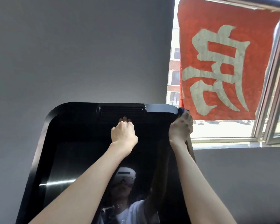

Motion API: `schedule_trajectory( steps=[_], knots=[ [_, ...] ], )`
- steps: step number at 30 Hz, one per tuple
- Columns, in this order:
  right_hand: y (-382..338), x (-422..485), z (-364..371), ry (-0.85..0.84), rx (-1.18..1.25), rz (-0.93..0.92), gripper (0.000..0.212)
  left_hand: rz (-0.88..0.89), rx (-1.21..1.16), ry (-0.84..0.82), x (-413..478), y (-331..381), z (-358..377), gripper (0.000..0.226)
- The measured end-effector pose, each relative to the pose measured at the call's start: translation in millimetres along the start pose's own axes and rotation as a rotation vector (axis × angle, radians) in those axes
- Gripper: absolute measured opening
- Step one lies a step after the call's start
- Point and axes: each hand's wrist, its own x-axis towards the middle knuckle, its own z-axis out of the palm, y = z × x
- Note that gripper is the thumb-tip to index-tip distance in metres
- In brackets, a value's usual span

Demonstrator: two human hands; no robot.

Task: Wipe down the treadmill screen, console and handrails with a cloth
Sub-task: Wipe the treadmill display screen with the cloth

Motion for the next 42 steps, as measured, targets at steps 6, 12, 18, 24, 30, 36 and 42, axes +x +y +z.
schedule_trajectory(
  steps=[6,12,18,24,30,36,42],
  knots=[
    [6,-4,-6,-0.021,-0.013,0.164,0.04,-0.021,-0.018,-0.035,-1,1,-4,0.043],
    [-21,29,2,-0.349,-0.07,-0.585,0.033,-0.019,0.023,-0.03,1,4,-1,0.042],
    [-3,6,6,-0.059,-0.065,-0.207,0.046,-0.028,-0.005,-0.002,3,2,-3,0.031],
    [-5,5,5,-0.021,0.0,-0.108,0.054,-0.016,0.01,-0.027,6,1,-1,0.039],
    [-32,-40,29,-0.218,0.12,-0.559,0.068,-0.004,0.018,0.008,4,-1,0,0.034],
    [18,-45,-2,-0.268,0.01,-0.748,0.081,-0.002,0.015,-0.005,6,-4,-2,0.038],
    [-19,-42,11,-0.208,0.114,-0.476,0.076,0.024,0.053,-0.018,4,-3,1,0.035]
  ],
)
